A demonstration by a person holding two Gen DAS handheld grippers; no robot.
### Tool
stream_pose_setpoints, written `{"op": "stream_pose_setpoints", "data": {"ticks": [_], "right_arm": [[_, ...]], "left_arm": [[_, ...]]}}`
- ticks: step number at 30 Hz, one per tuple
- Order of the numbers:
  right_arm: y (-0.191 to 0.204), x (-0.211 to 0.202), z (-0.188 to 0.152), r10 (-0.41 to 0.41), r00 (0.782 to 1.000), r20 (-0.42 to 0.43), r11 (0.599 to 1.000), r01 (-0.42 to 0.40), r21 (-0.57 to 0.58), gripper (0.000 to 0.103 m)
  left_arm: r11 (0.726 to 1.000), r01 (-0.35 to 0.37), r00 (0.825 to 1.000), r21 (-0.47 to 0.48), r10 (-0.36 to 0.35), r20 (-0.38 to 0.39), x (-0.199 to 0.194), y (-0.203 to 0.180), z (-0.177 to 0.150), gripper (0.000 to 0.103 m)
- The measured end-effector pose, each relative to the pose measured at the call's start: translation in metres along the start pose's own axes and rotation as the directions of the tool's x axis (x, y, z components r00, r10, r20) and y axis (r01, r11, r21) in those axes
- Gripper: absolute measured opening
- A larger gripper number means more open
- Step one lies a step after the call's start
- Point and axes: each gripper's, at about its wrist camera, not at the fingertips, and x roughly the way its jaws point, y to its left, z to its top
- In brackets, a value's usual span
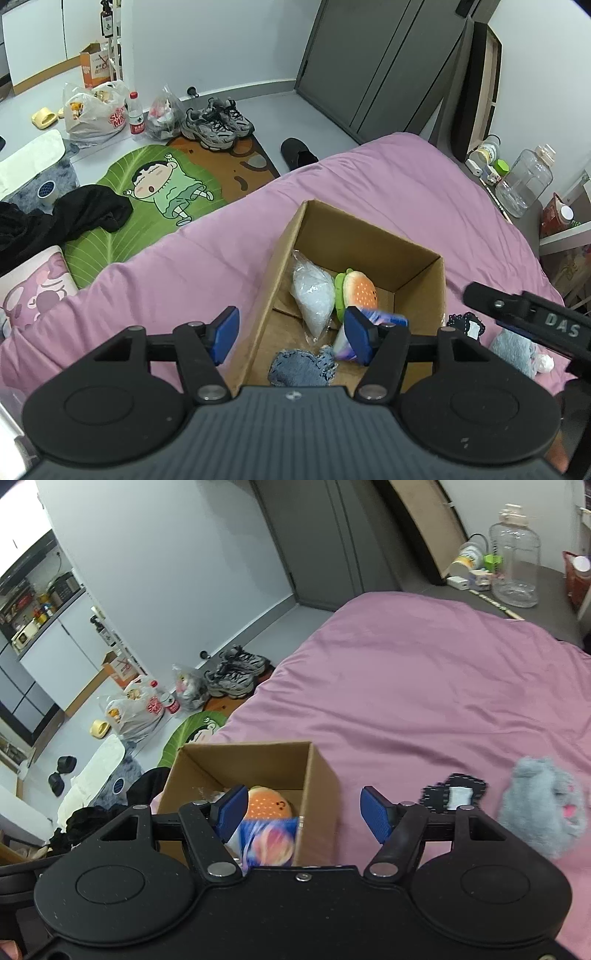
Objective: Organize soft objects
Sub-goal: 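Open the right gripper dropping the tissue pack while the left releases the denim pad into the box, then move the left tool to the black patch while the right approaches the cotton ball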
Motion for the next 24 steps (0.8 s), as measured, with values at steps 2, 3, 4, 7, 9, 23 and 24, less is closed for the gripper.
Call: {"op": "stream_pose_setpoints", "data": {"ticks": [2, 3, 4, 7, 9, 23, 24], "right_arm": [[-0.003, -0.009, 0.0, -0.005, 1.0, -0.005, 1.0, 0.005, 0.007, 0.069], [-0.006, -0.014, 0.0, -0.007, 1.0, -0.007, 1.0, 0.007, 0.007, 0.07], [-0.008, -0.018, 0.0, -0.009, 1.0, -0.008, 1.0, 0.009, 0.007, 0.073], [-0.016, -0.033, -0.003, -0.018, 1.0, -0.011, 1.0, 0.018, 0.004, 0.08], [-0.023, -0.043, -0.003, -0.02, 1.0, -0.008, 1.0, 0.02, 0.005, 0.08], [-0.11, -0.131, 0.005, -0.042, 0.993, 0.108, 0.995, 0.031, 0.099, 0.102], [-0.117, -0.134, 0.003, -0.046, 0.993, 0.112, 0.994, 0.034, 0.106, 0.102]], "left_arm": [[1.0, 0.001, 1.0, 0.003, -0.001, 0.007, -0.005, -0.002, -0.001, 0.061], [1.0, 0.002, 1.0, 0.006, -0.002, 0.009, -0.006, -0.004, -0.001, 0.062], [1.0, 0.003, 1.0, 0.011, -0.003, 0.014, -0.008, -0.006, -0.001, 0.062], [1.0, 0.001, 1.0, 0.019, -0.001, 0.026, -0.014, -0.012, -0.004, 0.066], [1.0, -0.002, 0.999, 0.025, 0.002, 0.032, -0.016, -0.017, -0.006, 0.067], [0.995, -0.009, 0.997, 0.101, 0.001, 0.073, -0.04, -0.063, -0.02, 0.071], [0.995, -0.008, 0.997, 0.104, 0.001, 0.076, -0.041, -0.067, -0.022, 0.071]]}}
